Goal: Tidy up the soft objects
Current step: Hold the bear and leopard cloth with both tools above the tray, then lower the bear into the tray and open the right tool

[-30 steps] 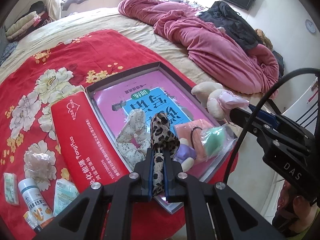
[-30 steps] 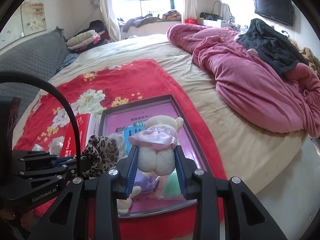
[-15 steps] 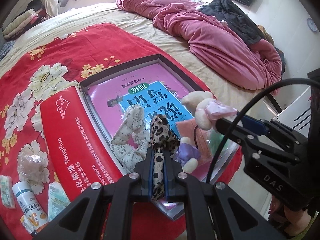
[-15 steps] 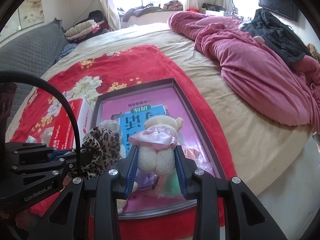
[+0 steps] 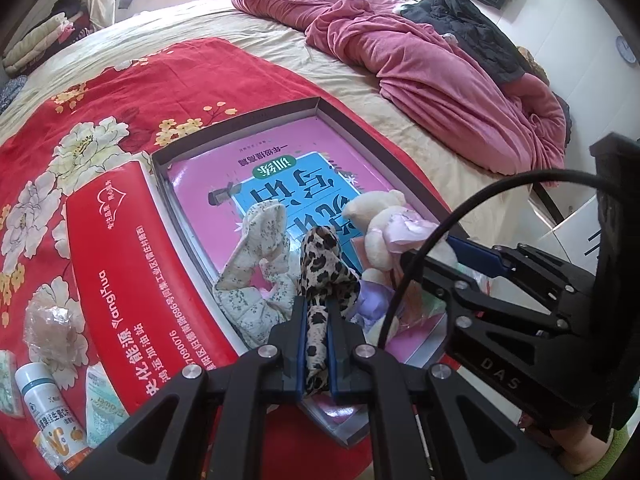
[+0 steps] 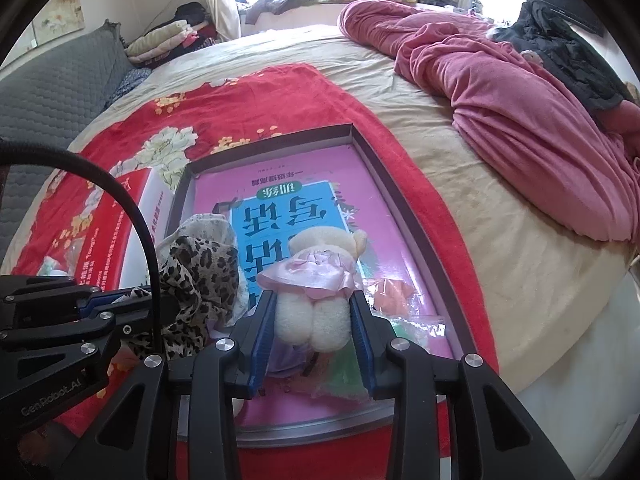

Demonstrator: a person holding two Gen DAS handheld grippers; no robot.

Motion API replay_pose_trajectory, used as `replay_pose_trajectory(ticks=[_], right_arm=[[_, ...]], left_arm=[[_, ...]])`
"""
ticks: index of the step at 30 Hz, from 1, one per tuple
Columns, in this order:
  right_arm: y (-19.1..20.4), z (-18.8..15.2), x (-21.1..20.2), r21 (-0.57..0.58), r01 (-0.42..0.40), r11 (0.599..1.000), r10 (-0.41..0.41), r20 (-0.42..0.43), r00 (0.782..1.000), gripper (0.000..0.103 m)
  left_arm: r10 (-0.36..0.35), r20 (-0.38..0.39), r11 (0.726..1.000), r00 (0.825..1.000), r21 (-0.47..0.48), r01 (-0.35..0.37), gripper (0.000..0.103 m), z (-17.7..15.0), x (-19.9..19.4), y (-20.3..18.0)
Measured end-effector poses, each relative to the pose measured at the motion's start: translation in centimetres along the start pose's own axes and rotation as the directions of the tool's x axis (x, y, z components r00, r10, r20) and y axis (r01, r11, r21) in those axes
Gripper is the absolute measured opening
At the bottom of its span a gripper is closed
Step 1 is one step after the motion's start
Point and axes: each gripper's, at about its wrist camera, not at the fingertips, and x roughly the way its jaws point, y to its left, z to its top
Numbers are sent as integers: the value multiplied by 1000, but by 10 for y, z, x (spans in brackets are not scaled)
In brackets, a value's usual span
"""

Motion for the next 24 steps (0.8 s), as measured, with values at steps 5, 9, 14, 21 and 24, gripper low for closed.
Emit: replay_pose_trajectory(ticks=[5,9,14,21,24], right_arm=[[0,-1,14,-12,9,1000,-9,-38,999,40],[-1,-3,20,-12,16,1000,-17,-52,998,43],[1,-5,22,-24,19,1000,-20,-59,998,44],[4,-4,19,-37,13,999,-15,-57,998,55],[5,-4,16,-44,24,999,-26,-52,998,60]], left_arm=[[-4,1,1000,1000,0,4,8,1,1,1],[-4,-4,1000,1000,-9,4,8,2,2,2],[-6,1,1000,1000,-9,6,8,5,4,2],[-6,5,1000,1000,-14,7,8,10,5,2],[-3,10,1000,1000,-13,3,8,12,4,3]])
